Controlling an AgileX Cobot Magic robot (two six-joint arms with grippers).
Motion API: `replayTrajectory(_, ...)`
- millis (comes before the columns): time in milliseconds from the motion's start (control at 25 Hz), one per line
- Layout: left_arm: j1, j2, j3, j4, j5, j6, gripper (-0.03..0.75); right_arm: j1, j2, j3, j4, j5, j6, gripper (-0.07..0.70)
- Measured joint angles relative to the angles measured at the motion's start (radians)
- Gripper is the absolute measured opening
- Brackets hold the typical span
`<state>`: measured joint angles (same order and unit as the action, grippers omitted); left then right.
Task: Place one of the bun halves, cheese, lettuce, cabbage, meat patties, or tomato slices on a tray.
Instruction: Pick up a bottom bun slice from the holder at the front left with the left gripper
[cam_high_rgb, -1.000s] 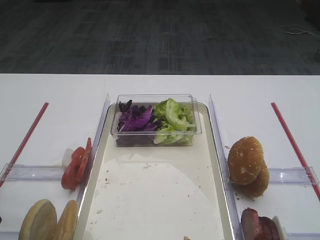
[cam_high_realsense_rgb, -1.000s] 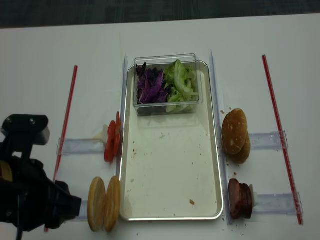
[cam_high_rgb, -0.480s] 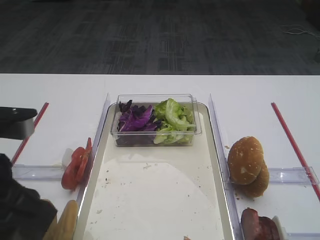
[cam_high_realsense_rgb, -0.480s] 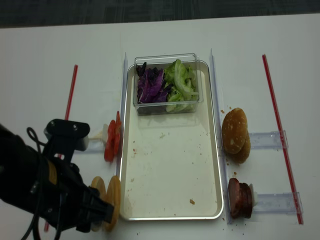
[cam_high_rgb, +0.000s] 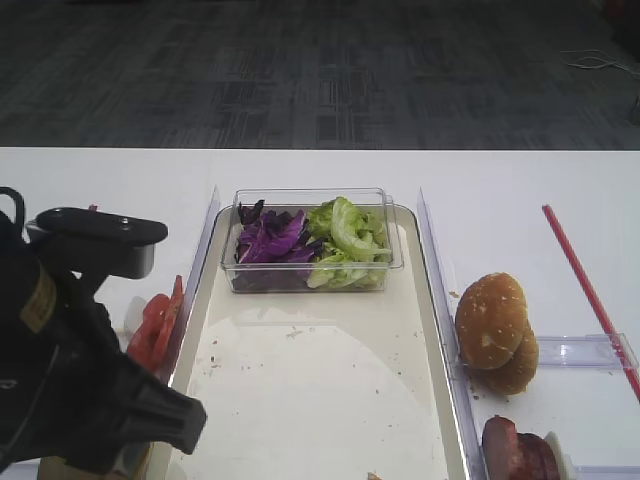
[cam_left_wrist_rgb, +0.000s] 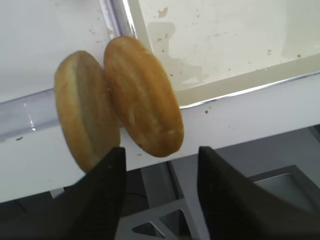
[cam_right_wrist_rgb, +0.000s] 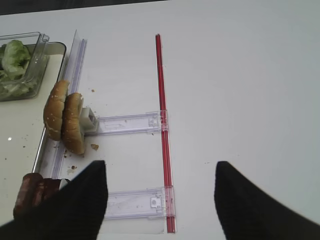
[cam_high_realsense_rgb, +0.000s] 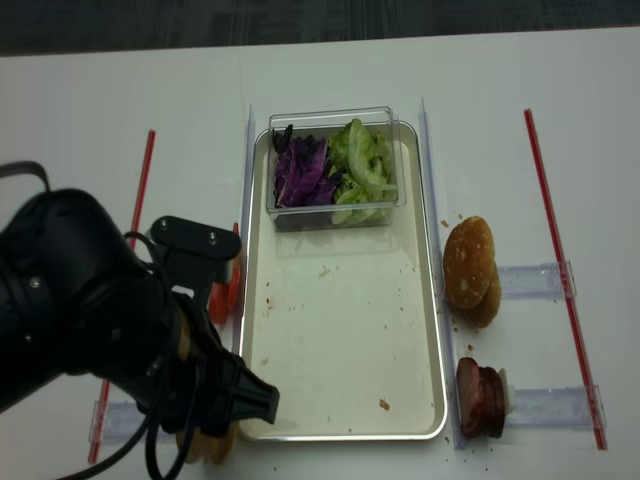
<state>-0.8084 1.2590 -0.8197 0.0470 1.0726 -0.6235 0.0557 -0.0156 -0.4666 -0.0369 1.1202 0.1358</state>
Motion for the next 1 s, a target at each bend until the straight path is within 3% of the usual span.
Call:
replayTrajectory(160, -0.016, 0.038, 0.001, 0.000, -0.050, -0.044, 0.342, 0.000, 0.000, 0.000, 0.000, 0.000, 0.000, 0.468)
replayTrajectory(520, -0.016, 0.111, 0.000, 0.035, -0.094, -0.088, 0.341, 0.000, 0.000, 0.000, 0.000, 0.000, 0.000, 0.468)
replayTrajectory(1000, -0.016, 0.197, -0.005, 0.062, -0.087, -0.095, 0.328, 0.000, 0.000, 0.000, 0.000, 0.000, 0.000, 0.468)
